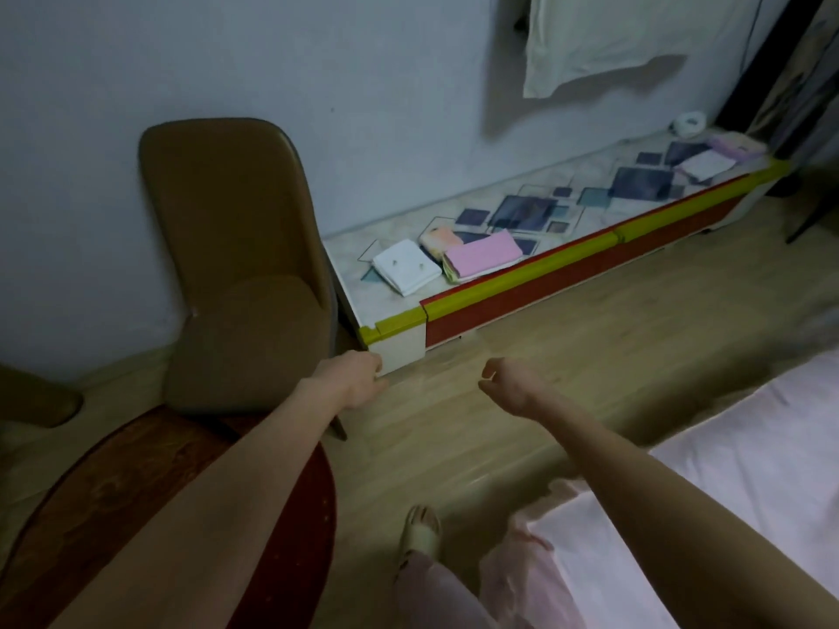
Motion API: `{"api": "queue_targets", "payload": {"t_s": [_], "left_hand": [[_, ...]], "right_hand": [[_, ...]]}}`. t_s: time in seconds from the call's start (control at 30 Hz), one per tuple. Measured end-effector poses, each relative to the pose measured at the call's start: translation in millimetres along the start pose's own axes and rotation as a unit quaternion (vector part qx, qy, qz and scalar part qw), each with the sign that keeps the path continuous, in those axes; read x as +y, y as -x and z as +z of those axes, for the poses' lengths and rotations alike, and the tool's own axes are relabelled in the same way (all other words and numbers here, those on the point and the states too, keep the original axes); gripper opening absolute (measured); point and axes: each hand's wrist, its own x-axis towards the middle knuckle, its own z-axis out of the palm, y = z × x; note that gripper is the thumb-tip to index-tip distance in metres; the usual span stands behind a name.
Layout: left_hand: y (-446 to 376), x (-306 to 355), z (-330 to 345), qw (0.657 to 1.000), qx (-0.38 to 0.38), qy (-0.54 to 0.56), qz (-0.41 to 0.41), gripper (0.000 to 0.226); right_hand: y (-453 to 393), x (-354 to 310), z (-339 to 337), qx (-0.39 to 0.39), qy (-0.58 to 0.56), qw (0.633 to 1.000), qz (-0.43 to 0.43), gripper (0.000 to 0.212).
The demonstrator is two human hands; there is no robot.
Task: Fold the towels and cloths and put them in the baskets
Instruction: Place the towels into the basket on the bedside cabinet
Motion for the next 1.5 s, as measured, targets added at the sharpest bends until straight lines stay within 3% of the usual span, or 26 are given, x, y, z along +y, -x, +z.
{"api": "queue_targets", "payload": {"t_s": [0.33,0.57,0.83,1.0,1.13,1.3,1.43,1.5], "left_hand": [[-230.7,1.0,-94.3,0.993,-0.015,0.115,-0.007,0.042],[-391.5,21.1,-125.6,0.967,-0.001,0.253,-0.042,0.055],[-536.4,47.0,-139.8,0.939,-0.034,0.322,-0.116,0.062],[-602.3,59.3,-124.7,0.899,-0.039,0.378,-0.219,0.063],[-654.0,78.7,-104.5,0.840,-0.013,0.455,-0.295,0.062],[-719.9,90.9,-61.8,0.791,0.018,0.505,-0.343,0.067],[-763.9,88.1,-14.0,0.771,-0.008,0.510,-0.382,0.080],[-779.2,89.1,5.0,0.737,0.015,0.529,-0.419,0.084]], "right_hand": [[-199.9,51.9,-88.0,-0.025,0.024,0.997,0.075,0.035],[-339.8,94.1,-138.1,-0.026,0.001,0.989,0.147,0.035],[-490.0,137.9,-191.5,-0.019,-0.071,0.982,0.172,0.056],[-579.7,171.0,-203.9,-0.061,-0.067,0.985,0.147,0.055],[-648.4,204.0,-199.2,-0.095,-0.048,0.986,0.127,0.059],[-723.3,237.8,-167.2,-0.150,-0.062,0.975,0.151,0.077],[-770.6,267.5,-130.5,-0.153,-0.097,0.964,0.194,0.085],[-789.9,280.0,-116.5,-0.141,-0.137,0.958,0.211,0.102]]}}
